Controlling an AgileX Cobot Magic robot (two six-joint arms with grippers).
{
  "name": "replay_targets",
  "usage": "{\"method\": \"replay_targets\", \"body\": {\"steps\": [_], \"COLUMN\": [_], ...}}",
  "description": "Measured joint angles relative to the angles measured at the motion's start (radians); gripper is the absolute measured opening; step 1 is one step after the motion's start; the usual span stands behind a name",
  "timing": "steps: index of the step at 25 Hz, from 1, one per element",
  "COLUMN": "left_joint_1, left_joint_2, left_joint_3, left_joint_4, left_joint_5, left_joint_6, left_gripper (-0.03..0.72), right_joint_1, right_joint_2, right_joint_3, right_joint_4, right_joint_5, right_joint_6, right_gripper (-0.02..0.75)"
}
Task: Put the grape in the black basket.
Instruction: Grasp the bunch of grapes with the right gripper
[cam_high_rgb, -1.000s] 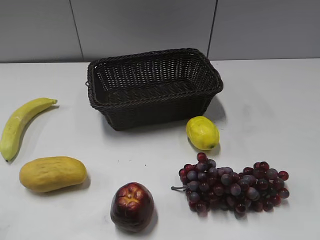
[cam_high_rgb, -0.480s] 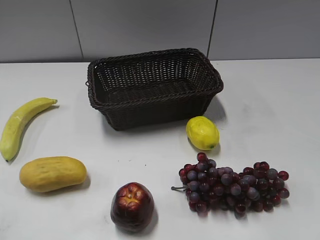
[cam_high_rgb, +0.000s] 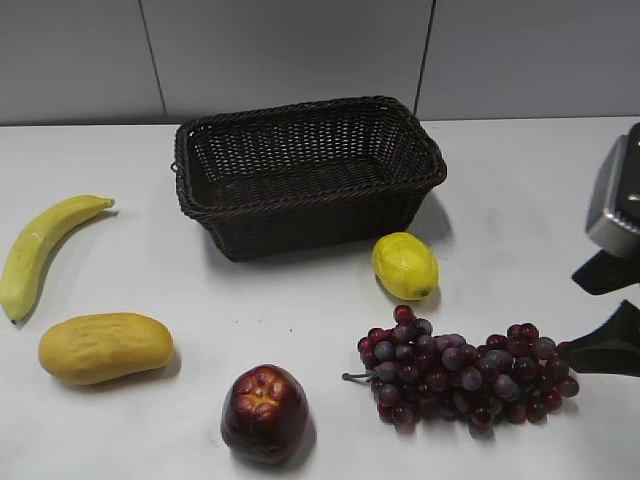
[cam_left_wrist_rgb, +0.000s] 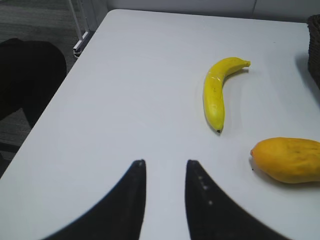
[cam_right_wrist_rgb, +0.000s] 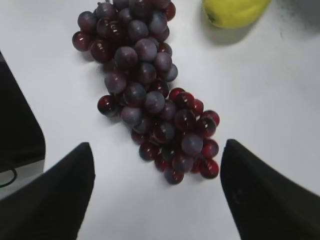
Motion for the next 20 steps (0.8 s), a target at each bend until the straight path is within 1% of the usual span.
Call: {"method": "replay_targets", "body": {"steps": [2,6,9,13,20], "left_joint_1": [0.000,0.000,0.000,0.000,0.000], "left_joint_2": [0.000,0.000,0.000,0.000,0.000], "left_joint_3": [0.000,0.000,0.000,0.000,0.000], "left_joint_4": [0.000,0.000,0.000,0.000,0.000], "left_joint_5": [0.000,0.000,0.000,0.000,0.000], "left_joint_6": [0.000,0.000,0.000,0.000,0.000], "left_gripper": [0.217,0.217,0.217,0.217,0.217], "right_joint_1": [0.061,0.197,0.255,0.295,0.302], "right_joint_2": [0.068,0.208,0.307,0.416,0.551], "right_joint_3": [-0.022,-0.068,-0.098,-0.129,-0.164], "right_joint_4": [-0.022,-0.111,-0.153,-0.235,-0.277], "right_joint_5": [-0.038,-0.093,-0.106,-0.130,-0.138], "right_joint_6": [-0.011,-0.002,0.034,0.099,0.153], "right_gripper": [0.591,0.591,0.591,0.591,0.591]}}
